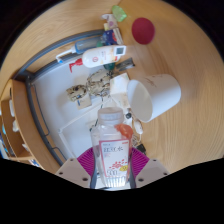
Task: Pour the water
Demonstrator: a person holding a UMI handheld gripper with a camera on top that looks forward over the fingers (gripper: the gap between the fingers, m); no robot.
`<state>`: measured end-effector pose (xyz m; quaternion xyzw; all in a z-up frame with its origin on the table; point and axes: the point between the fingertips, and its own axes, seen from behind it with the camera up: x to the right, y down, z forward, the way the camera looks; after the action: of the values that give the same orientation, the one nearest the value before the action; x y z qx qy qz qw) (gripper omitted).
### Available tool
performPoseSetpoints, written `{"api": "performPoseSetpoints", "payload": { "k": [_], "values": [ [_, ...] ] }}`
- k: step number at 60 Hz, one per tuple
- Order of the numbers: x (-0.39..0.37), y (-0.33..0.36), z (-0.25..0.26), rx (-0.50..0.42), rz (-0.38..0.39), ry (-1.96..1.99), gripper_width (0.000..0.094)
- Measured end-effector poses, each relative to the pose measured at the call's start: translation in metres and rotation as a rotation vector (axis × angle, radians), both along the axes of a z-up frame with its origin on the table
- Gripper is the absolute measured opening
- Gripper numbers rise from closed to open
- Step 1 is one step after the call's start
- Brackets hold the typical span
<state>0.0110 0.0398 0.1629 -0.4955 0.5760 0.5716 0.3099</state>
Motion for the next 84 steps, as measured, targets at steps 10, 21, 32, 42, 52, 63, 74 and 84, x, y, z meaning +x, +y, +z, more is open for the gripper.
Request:
{"api": "performPoseSetpoints", "payload": {
  "k": [10,21,32,42,52,63,74,84],
  "values": [
    [0.009,0.002,-0.004,-0.049,-0.033,0.176,0.0455],
    [0.014,0.004,-0.006,-0.071,-0.034,0.253,0.0455],
    [0.017,-0.003,0.008,-0.070,-0.025,0.190,0.0456],
    [0.035,-0.016,0.073,0.050,0.067,-0.259,0.0456],
    [0.115,-0.028,0.107,0.071,0.085,-0.963,0.0465],
    [0.213,-0.033,0.078,-0.047,0.059,-1.577,0.0477],
    [0.264,-0.024,0.015,-0.104,0.050,-1.727,0.0491],
    [0.272,-0.010,-0.030,-0.078,0.046,-1.692,0.0493]
  ]
}}
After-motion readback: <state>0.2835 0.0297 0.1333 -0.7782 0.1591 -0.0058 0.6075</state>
